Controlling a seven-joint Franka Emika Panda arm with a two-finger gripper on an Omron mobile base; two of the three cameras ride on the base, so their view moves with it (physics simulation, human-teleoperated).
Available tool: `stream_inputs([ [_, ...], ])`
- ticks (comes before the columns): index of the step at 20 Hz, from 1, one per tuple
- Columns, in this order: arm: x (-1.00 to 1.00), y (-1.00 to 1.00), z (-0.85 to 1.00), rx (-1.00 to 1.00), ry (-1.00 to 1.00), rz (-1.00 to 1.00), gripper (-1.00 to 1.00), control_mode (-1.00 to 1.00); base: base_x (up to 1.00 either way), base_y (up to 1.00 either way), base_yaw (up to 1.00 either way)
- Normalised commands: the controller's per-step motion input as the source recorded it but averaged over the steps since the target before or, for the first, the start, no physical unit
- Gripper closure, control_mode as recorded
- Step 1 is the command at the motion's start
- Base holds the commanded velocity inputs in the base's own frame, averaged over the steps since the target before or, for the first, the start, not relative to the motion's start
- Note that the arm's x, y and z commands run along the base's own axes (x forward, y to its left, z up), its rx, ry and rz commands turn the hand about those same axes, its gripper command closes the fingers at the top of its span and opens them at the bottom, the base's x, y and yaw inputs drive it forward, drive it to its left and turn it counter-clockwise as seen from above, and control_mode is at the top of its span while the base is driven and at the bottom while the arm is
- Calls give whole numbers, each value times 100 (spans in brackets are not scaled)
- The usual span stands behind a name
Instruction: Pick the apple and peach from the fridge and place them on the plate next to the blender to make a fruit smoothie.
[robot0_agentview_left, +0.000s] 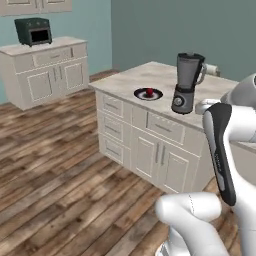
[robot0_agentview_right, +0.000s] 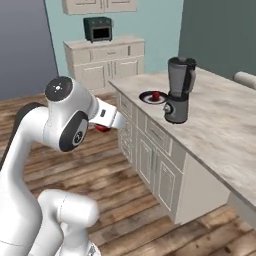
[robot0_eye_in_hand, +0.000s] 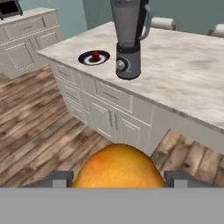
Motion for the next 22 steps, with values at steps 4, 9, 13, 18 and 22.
stream_inputs([
  [4,0,0,0,0,0,0,100,100,100,100,-43],
  [9,0,0,0,0,0,0,100,100,100,100,-43],
  [13,0,0,0,0,0,0,100,100,100,100,-43],
  [18,0,0,0,0,0,0,100,100,99,100,-45],
  [22,0,0,0,0,0,0,100,100,92,100,-47],
])
